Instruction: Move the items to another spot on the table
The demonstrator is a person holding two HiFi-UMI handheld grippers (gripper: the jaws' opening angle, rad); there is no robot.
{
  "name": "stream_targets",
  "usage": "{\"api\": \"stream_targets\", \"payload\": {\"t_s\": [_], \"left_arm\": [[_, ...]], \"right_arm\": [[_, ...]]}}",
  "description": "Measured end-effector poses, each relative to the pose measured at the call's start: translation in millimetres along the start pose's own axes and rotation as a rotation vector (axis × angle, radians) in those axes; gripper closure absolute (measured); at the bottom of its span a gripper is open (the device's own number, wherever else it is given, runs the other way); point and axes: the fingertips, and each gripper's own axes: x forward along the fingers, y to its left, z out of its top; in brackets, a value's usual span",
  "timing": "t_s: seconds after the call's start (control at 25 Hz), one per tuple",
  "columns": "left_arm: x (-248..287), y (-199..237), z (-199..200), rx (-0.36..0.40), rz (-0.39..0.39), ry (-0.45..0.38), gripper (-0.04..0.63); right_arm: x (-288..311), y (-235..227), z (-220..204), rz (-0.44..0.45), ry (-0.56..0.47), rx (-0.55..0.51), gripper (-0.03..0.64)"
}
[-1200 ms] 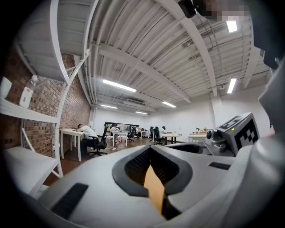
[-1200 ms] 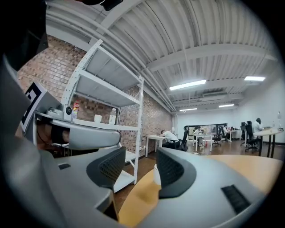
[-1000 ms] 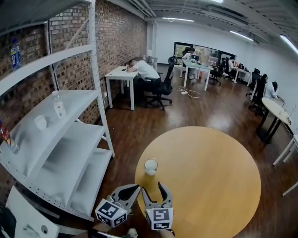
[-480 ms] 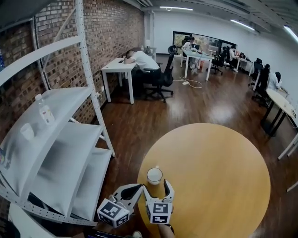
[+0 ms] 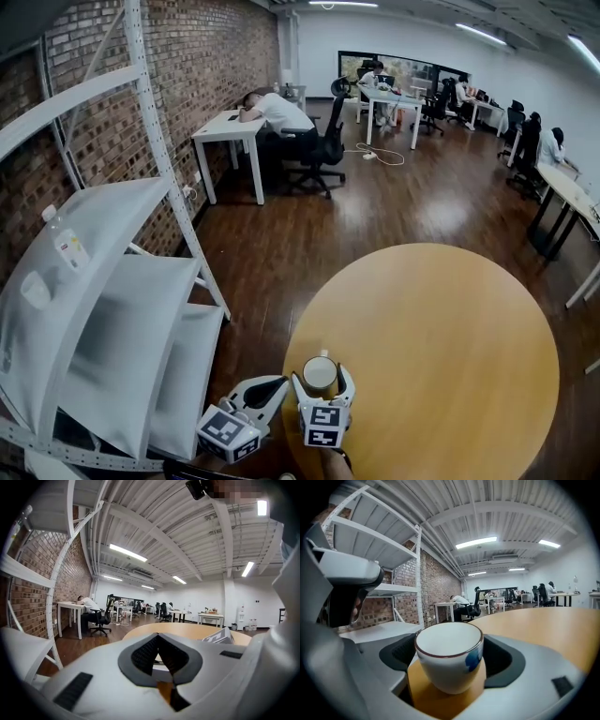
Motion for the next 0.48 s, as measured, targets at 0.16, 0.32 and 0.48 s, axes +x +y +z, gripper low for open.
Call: {"api": "stream_targets", "payload": {"t_s": [0.16,0.32,0.48], "left_arm": [[5.2,8.5,-5.3,-0.003,-0.008,0.009,0.586],[7.6,12.5,-11.3,0.001,-0.017,0.023,0.586],[5.5,12.1,-16.8,0.001,-0.019,0.036,0.586]], "right_arm": [[12.6,-1.2,-8.6,-0.017,0.016,-0.032,0.17],[18.5,-0.7,-9.8,-0.015,0.001,-0.027,0.211],[19.8,0.4,-9.4,-0.006,-0.004,-0.031,0.219]]}}
